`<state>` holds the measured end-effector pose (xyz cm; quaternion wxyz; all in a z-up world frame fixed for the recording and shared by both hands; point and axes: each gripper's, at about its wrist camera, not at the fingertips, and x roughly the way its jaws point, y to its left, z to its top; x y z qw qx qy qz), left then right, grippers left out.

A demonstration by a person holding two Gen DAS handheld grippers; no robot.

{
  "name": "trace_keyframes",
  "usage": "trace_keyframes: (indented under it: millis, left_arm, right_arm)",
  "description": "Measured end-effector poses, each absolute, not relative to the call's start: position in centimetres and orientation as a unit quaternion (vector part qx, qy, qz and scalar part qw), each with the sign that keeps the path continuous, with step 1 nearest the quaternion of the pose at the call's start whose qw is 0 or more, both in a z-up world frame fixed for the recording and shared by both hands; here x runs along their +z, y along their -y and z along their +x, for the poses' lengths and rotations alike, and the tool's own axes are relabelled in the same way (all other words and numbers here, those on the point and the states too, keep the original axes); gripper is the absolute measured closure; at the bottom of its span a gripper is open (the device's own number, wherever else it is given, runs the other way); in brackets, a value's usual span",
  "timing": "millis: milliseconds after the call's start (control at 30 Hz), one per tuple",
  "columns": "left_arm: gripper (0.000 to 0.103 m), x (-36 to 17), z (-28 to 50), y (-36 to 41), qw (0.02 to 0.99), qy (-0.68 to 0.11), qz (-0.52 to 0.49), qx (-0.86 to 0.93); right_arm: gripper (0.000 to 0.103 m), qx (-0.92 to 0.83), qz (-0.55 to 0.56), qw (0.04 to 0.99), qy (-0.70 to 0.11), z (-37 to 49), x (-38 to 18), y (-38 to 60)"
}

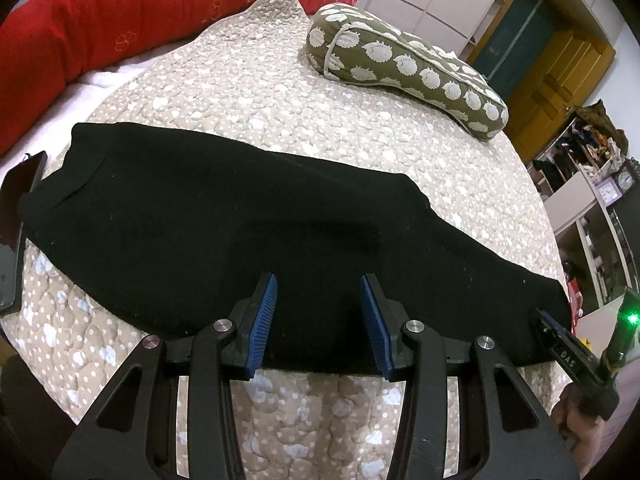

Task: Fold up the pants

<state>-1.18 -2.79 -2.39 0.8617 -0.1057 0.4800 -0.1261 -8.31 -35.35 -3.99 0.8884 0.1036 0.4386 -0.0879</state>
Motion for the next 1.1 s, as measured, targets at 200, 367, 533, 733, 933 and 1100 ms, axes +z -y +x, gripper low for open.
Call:
trace_keyframes:
  millis: [200, 367, 533, 733, 933, 1100]
  left_arm:
    - [0.061, -2.4, -1.1, 2.8, 0.863, -0.479, -0.100, -0.124]
    - [0.061, -2.3, -1.1, 2.8, 0.864, -0.478, -0.098, -0.122]
    - [0.061, -2.3, -1.1, 3.0, 0.865, -0.477, -0.095, -0.120]
    - [0.061, -1.7, -1.6, 3.3, 0.867, -0.473, -0.094, -0.126]
    - [0.058, 0.3, -2.6, 6.0, 0.877, -0.449, -0.067, -0.159]
    - [0.053, -1.2, -2.9, 8.8, 0.866, -0.466, -0.040, -0.176]
  right_arm:
    - [0.077, -0.085, 0.111, 0.888, -0.437, -8.3, -4.0, 35.5]
    - [0.076, -0.082, 0.112, 0.888, -0.438, -8.3, -4.0, 35.5]
    - [0.076, -0.082, 0.114, 0.888, -0.438, -8.4, -4.0, 35.5]
    - [0.076, -0.078, 0.117, 0.887, -0.439, -8.7, -3.9, 35.9]
    - [0.076, -0.114, 0.130, 0.883, -0.436, -10.7, -3.3, 38.4]
    - [0.076, -0.118, 0.143, 0.883, -0.431, -12.9, -3.7, 40.0]
